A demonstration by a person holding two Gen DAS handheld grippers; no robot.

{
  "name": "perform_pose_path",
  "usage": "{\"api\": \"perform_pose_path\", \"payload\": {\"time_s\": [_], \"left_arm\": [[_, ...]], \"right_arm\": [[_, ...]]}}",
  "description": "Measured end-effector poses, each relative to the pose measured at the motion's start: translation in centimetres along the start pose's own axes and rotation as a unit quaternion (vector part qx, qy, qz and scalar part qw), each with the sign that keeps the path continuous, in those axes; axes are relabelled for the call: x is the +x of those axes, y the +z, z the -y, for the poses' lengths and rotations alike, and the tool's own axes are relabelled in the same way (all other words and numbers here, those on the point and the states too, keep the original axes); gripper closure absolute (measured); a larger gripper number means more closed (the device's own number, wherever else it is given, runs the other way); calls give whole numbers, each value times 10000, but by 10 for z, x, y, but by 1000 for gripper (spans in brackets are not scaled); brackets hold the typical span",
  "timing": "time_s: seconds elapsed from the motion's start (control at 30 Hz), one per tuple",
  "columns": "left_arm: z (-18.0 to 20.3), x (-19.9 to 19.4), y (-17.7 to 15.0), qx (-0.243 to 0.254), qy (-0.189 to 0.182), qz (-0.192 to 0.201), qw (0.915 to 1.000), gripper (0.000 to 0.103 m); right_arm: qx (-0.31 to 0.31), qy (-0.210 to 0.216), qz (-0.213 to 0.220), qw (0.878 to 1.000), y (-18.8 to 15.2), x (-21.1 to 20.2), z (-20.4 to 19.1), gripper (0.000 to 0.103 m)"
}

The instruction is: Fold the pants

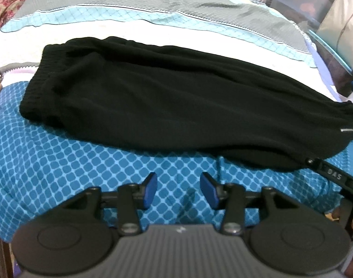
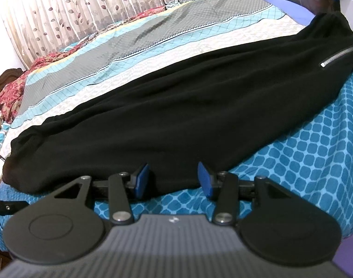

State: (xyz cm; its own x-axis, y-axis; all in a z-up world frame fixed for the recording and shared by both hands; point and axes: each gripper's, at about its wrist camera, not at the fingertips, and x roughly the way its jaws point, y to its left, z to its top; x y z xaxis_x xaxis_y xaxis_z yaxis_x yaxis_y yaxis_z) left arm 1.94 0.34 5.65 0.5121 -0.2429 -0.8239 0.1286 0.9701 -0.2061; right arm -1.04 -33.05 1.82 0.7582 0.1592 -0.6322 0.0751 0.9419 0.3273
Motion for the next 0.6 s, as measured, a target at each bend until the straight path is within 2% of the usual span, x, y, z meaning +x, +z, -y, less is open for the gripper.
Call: {"api": "perform_pose_path", "payload": {"time_s": [0.33, 0.6], "left_arm": [[9, -2, -5, 157, -238, 42, 9996, 59], [5, -2, -3, 87, -96, 91, 9999, 59]], "right_arm": [[-158, -135, -16, 9998, -1, 1, -5, 53], [-233, -185, -39, 9996, -1, 2, -6, 53]]}}
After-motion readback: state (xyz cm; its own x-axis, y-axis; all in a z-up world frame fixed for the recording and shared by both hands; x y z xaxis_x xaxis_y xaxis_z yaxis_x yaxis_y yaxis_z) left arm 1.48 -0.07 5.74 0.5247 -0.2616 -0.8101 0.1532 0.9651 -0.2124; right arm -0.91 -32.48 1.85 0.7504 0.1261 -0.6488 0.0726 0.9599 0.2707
